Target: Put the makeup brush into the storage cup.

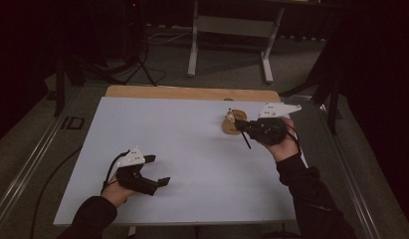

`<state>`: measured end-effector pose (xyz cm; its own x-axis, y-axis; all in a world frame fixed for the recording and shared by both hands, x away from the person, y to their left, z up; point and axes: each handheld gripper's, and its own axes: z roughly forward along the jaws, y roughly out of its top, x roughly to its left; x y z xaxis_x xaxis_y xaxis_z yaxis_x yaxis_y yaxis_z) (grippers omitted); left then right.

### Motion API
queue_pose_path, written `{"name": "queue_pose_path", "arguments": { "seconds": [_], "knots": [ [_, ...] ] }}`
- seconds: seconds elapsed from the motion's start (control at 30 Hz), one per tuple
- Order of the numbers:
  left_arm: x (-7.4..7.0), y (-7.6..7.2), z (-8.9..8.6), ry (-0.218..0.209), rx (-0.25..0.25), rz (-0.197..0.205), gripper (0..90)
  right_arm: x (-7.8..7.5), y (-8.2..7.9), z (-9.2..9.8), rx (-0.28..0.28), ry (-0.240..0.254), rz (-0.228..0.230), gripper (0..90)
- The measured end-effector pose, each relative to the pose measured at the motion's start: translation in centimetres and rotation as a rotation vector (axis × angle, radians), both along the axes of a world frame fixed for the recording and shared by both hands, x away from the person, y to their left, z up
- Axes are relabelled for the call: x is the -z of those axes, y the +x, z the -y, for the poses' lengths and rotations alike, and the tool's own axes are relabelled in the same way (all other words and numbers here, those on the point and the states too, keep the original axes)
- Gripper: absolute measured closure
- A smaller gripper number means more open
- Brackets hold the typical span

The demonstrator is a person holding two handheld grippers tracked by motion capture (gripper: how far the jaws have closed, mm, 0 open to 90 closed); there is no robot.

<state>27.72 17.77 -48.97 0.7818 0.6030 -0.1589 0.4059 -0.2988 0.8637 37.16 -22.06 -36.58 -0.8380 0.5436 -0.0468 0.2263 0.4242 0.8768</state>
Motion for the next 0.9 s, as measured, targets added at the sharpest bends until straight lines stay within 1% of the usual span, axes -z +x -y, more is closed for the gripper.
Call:
{"name": "queue_pose_path", "arguments": {
  "seconds": [0.03,0.07,0.13,0.17,0.2,0.27,0.37,0.43,0.47,0.5,0.57,0.6,0.67,0.7,0.77,0.9],
  "knots": [
    [0.0,0.0,0.0,0.000,0.000,0.000,3.0,0.0,0.0,0.0,0.000,0.000,0.000,85.8],
    [0.2,-0.2,-0.3,-0.015,-0.013,-0.002,3.0,-0.1,0.0,0.2,0.033,0.023,0.025,85.8],
    [0.4,-0.4,-0.7,-0.035,-0.026,-0.005,3.0,-0.3,0.1,0.4,0.065,0.050,0.056,85.8],
    [0.5,-0.5,-0.8,-0.039,-0.034,-0.001,3.0,-0.4,0.1,0.5,0.079,0.056,0.074,85.8],
    [0.6,-0.6,-0.9,-0.032,-0.039,0.006,3.1,-0.5,0.1,0.5,0.088,0.070,0.087,85.8],
    [0.7,-0.7,-1.2,-0.040,-0.046,0.003,3.0,-0.7,0.3,0.6,0.101,0.096,0.104,85.8],
    [1.0,-0.9,-1.5,-0.056,-0.061,0.005,3.1,-0.8,0.5,0.7,0.120,0.122,0.117,85.7],
    [1.0,-0.9,-1.5,-0.050,-0.064,0.007,3.0,-0.8,0.6,0.7,0.130,0.130,0.125,85.7],
    [1.1,-1.0,-1.7,-0.059,-0.069,0.011,3.0,-0.9,0.7,0.7,0.139,0.141,0.135,85.8],
    [1.1,-1.0,-1.7,-0.058,-0.073,0.011,3.0,-0.9,0.9,0.8,0.152,0.171,0.135,85.7],
    [1.2,-1.0,-1.9,-0.063,-0.083,0.015,3.0,-1.0,1.2,0.9,0.165,0.196,0.138,85.8],
    [1.2,-1.0,-1.9,-0.062,-0.089,0.017,3.1,-1.0,1.4,1.0,0.175,0.216,0.138,85.8],
    [1.3,-1.0,-2.1,-0.074,-0.097,0.017,3.0,-1.0,1.7,1.1,0.181,0.241,0.133,85.8],
    [1.3,-1.0,-2.2,-0.072,-0.099,0.019,3.0,-1.0,1.9,1.1,0.192,0.245,0.146,85.7],
    [1.4,-1.1,-2.3,-0.077,-0.102,0.017,3.0,-0.9,2.2,1.0,0.200,0.256,0.147,85.8],
    [1.6,-1.1,-2.3,-0.080,-0.103,0.017,3.1,-0.9,2.6,0.9,0.216,0.261,0.162,85.8]
  ]
}}
